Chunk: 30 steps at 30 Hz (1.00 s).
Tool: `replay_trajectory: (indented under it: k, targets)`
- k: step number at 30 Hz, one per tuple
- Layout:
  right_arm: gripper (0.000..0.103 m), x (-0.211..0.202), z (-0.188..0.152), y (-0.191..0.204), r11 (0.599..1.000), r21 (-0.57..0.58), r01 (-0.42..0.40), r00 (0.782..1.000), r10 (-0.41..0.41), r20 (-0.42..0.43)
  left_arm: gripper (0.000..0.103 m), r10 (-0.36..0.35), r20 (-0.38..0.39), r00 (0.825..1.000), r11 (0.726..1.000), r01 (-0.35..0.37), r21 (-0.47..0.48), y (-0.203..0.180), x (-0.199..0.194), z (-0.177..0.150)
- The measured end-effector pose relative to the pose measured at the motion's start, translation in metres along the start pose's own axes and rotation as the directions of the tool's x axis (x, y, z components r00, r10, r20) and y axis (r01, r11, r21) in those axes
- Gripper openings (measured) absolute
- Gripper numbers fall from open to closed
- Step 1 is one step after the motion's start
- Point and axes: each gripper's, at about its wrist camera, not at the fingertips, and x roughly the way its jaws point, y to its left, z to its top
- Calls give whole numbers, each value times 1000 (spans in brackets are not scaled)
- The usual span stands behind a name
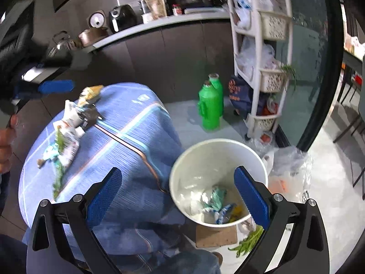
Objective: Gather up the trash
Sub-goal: 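Return both tools to the table and grasp the printed white bag with the right tool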
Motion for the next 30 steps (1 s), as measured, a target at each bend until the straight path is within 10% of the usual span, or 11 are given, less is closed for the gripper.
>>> replay_trajectory:
  k: [12, 21, 30]
  targets:
    - [95, -4, 23, 108, 976, -150, -159, 987, 156, -32, 100, 274, 28, 961, 949, -265, -172, 134, -100, -65]
    - [92, 21, 20, 174, 945, -243, -218, 973, 190, -134, 99, 261, -17, 965, 932, -256, -258, 195, -124, -110]
    - [56, 90, 33, 177, 958, -243, -149, 966, 89, -244, 94, 175, -34, 984, 950, -178, -256, 214, -120, -128]
